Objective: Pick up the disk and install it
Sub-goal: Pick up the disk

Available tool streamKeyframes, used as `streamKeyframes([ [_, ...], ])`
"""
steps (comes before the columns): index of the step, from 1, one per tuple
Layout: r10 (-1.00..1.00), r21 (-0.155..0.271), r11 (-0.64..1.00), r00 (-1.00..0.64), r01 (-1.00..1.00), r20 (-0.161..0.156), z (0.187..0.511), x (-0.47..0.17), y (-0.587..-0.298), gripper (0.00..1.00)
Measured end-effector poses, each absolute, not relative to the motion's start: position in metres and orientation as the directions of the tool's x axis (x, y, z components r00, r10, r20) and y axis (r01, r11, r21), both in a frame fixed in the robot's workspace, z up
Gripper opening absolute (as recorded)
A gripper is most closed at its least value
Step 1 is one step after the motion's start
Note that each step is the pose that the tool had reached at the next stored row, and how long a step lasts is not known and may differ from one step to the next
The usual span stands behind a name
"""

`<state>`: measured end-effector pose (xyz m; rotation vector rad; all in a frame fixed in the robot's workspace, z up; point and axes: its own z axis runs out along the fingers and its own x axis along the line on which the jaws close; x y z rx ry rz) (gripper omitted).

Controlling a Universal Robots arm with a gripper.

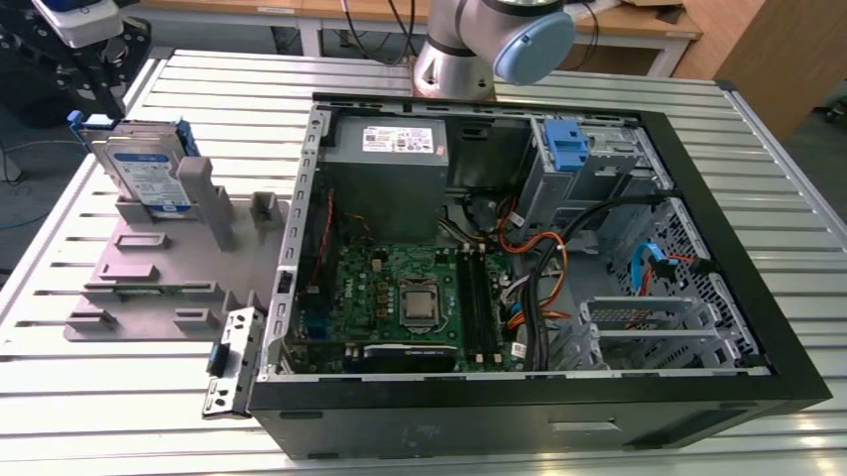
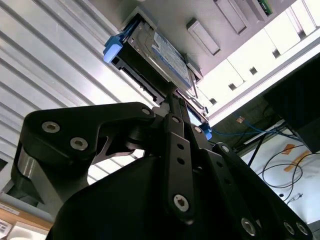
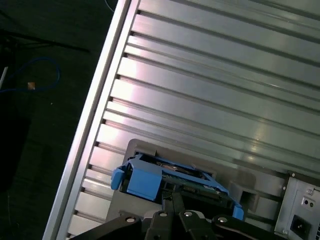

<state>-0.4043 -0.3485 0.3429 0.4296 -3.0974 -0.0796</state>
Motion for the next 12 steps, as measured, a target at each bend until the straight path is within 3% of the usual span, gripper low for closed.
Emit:
streamKeyframes([
  [12,-0.43,0.052,0.902,-0.903,-0.429,0.006,0.3427,-0.4043,-0.3485,0.11],
])
